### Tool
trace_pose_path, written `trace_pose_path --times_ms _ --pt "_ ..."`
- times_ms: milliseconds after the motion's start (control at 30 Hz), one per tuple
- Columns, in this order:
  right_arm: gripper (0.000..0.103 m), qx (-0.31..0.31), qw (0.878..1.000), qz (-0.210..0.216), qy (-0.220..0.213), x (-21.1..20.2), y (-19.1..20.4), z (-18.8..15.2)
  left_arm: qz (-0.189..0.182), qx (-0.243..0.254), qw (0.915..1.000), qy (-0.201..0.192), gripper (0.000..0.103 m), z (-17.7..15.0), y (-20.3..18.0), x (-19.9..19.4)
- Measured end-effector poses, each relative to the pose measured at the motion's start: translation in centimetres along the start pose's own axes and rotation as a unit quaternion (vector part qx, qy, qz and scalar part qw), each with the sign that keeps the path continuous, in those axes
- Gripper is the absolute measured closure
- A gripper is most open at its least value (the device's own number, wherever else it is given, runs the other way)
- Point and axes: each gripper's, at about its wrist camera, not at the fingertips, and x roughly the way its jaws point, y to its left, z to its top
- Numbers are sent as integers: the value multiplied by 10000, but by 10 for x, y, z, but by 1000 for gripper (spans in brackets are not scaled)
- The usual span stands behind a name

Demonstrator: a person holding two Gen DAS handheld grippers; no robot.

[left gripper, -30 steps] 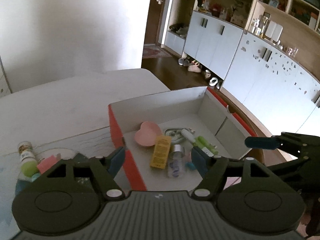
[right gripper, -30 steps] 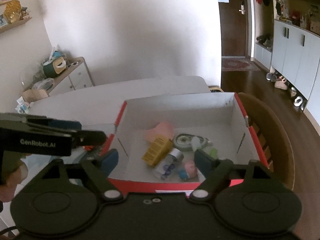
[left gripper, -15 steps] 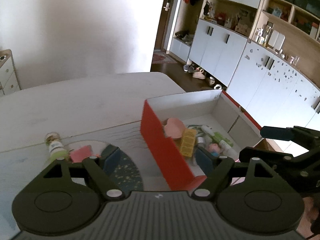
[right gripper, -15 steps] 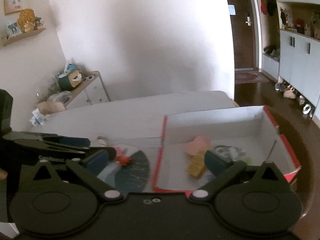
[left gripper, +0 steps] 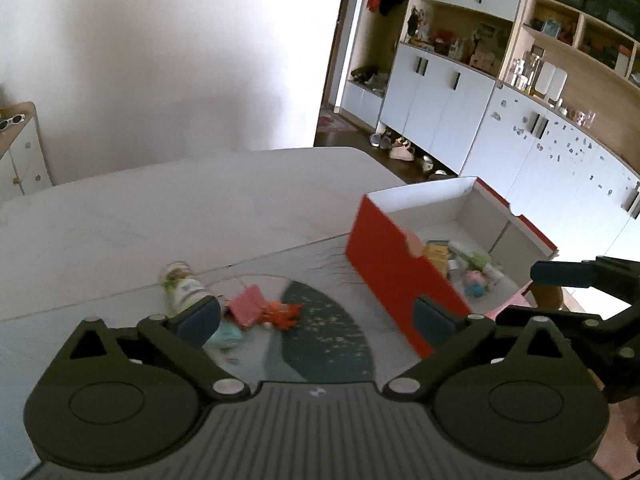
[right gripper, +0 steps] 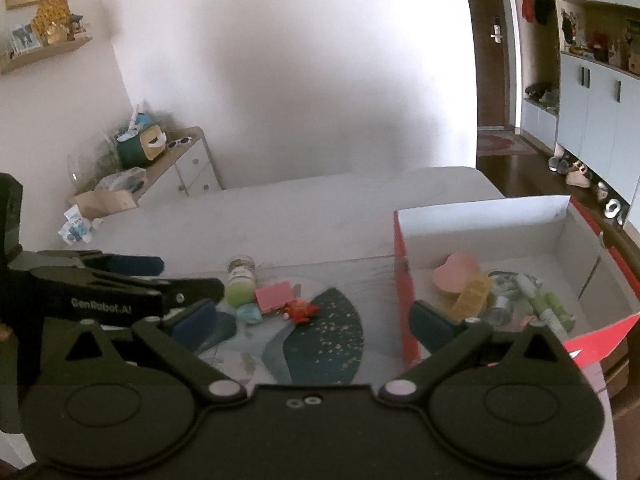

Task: Organize rigid objects
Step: 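Withdraw both tools from the box back over the table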

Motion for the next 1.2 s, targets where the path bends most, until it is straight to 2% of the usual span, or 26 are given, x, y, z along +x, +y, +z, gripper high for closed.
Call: trace_pose_path --times_ms 200,467,600,933,1200 --pt "1 -46 9999 -117 102 23 27 -5 259 9 9997 15 0 -6 35 3" --pt "1 -357 9988 -98 307 58 51 -9 357 -525 9979 108 0 -11 86 24" --pt "1 -502 9975 -65 497 76 60 -13 550 -581 9967 171 0 -16 103 41" --pt "4 -774 9940 -317 711 122 59 -17 982 -831 9912 322 0 -16 137 79" --pt "14 -877 9905 -417 974 159 46 -17 948 -959 9900 408 0 -7 144 105"
